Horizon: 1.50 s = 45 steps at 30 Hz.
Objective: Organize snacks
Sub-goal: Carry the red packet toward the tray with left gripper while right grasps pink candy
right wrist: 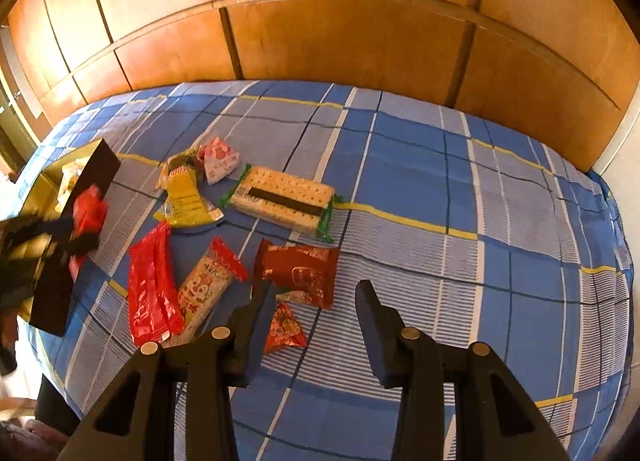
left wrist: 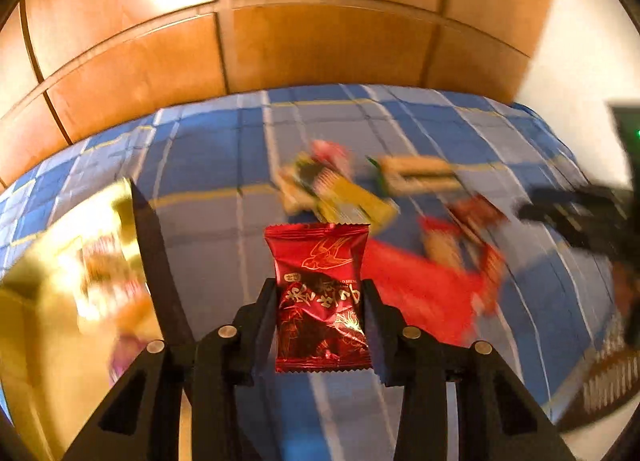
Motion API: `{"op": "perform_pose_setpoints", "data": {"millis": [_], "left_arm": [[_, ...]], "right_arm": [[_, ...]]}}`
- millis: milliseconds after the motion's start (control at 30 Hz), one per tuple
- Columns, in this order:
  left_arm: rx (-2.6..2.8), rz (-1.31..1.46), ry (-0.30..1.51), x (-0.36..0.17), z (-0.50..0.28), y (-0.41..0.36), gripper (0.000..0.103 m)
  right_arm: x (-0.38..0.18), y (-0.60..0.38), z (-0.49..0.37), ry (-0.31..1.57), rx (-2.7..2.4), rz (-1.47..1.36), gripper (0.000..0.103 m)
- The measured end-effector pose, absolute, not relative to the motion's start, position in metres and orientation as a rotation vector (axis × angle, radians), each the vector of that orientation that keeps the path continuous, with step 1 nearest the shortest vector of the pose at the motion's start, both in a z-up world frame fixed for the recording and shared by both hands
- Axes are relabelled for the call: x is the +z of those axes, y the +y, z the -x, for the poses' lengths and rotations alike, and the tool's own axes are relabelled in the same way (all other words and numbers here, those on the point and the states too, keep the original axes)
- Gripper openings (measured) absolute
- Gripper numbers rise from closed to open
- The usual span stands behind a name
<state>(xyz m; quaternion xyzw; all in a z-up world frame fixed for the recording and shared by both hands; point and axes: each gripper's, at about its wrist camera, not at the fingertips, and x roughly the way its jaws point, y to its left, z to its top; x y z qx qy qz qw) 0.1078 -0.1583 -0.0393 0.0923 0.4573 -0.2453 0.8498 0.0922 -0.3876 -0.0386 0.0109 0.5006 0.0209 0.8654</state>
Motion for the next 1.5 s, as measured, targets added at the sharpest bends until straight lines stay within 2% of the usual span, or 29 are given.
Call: {"op": "perform_pose_setpoints", "data": {"millis": [267,600,867,900,933,1033,1233,1500], "left_arm": [[-0.625,-0.18,0.969,-0.053,-0.046,-0.147,0.04],[-0.661,-0.104,0.912,-0.033,-0.026,-0.117,0.04],[-0.661,-0.023,0.886,-0.019,-0.024,-0.091,0.04],[-0.657,-0.016,0.886,-0.019,-0.024,-0.089,0.04],[-0.654,-0.011,0.887,-0.019,-0.025,-0.087,0.04],[-0.649,0.005,0.888,-0.017,-0.025,-0.082,0.04],[-0.64,0.033,0.887,-0.015,-0.026,-0.076,0.04],[-0.564,0.124,0.846,0.002,-0.033,-0.042,0.04]], "right_arm": [[-0.045,-0.362,-0.108,1.067,0.136,-0.077,0.038],[-0.048,-0.297,-0.206,1.046,0.2,0.008,0.038],[-0.081,-0.272,-0.268,1.151,0.222,0.138,0.044],[-0.084,-0.271,-0.271,1.156,0.229,0.134,0.043],[-0.087,-0.271,-0.274,1.168,0.231,0.125,0.038],[-0.091,-0.269,-0.273,1.18,0.247,0.115,0.032],[-0.084,-0.278,-0.261,1.156,0.203,0.066,0.026],[-0.021,-0.3,-0.216,0.961,0.178,-0.028,0.026]]}}
